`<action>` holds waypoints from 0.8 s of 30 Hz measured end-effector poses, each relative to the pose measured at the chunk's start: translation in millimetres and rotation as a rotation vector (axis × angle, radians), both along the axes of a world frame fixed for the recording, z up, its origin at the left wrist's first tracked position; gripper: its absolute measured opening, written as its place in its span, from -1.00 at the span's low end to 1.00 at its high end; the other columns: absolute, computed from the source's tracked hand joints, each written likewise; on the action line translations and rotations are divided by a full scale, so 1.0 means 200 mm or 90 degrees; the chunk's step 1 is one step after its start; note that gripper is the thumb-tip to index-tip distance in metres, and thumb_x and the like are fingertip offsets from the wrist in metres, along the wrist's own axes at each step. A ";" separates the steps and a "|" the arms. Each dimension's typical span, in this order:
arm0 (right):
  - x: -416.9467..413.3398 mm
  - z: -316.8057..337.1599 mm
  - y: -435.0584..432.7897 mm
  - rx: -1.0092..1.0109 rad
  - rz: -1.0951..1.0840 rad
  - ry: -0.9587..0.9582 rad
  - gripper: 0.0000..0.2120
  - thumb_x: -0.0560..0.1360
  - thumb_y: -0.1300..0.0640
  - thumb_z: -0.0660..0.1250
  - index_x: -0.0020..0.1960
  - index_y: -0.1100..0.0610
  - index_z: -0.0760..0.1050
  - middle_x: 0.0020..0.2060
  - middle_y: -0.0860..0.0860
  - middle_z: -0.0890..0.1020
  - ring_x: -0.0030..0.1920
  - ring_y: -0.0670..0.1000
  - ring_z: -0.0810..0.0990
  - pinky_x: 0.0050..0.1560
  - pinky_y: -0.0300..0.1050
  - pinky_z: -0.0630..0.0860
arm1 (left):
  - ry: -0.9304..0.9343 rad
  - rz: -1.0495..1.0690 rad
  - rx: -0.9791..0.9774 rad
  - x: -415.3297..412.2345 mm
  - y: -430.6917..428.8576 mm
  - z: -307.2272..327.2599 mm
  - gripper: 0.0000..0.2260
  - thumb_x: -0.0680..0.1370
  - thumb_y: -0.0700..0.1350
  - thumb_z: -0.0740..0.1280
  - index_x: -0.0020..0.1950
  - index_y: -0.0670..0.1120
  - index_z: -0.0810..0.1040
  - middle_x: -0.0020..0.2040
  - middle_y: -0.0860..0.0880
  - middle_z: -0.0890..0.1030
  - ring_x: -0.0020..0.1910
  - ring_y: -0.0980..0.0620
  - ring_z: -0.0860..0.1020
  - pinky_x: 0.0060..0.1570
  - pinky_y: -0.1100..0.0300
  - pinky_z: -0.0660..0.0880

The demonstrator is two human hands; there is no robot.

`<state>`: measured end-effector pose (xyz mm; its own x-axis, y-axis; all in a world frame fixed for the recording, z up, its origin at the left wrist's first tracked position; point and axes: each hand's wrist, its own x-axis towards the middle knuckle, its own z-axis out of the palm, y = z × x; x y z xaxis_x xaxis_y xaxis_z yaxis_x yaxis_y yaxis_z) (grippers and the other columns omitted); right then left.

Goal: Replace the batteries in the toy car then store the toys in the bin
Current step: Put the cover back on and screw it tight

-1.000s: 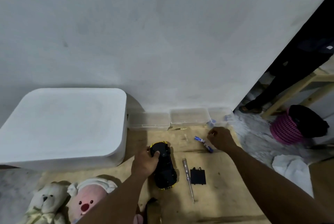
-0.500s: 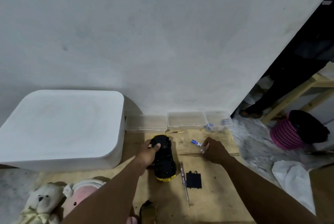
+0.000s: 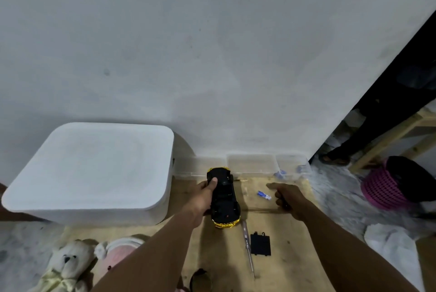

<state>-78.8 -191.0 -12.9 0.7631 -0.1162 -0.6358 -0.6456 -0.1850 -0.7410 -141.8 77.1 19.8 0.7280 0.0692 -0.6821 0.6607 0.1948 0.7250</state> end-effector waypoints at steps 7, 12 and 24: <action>0.01 -0.15 0.11 -0.526 0.368 -0.170 -0.77 0.34 0.01 0.51 -0.06 -0.04 0.53 -0.12 -0.09 0.55 -0.07 -0.04 0.53 -0.10 -0.15 0.42 | 0.014 0.005 -0.042 0.02 0.03 0.00 -0.72 0.62 0.18 0.23 0.28 0.12 0.50 0.06 0.00 0.70 -0.07 -0.02 0.69 -0.14 0.03 0.61; 0.03 -0.14 0.13 -0.592 0.411 -0.175 -0.90 0.45 0.14 0.38 -0.06 -0.01 0.55 0.01 -0.01 0.62 0.05 0.00 0.58 0.07 -0.11 0.53 | -0.002 -0.020 -0.061 0.02 0.04 -0.01 -0.74 0.64 0.10 0.23 0.29 0.07 0.52 0.05 -0.03 0.71 0.04 -0.11 0.68 0.18 -0.15 0.55; 0.02 -0.15 0.15 -0.672 0.482 -0.153 -0.79 0.48 0.08 0.37 0.11 0.08 0.53 0.04 0.03 0.62 -0.04 0.02 0.59 -0.13 -0.18 0.44 | -0.035 -0.020 -0.150 -0.02 0.05 0.01 -0.63 0.69 -0.16 0.06 0.43 0.16 0.39 0.17 -0.14 0.64 0.16 -0.20 0.61 0.14 -0.12 0.57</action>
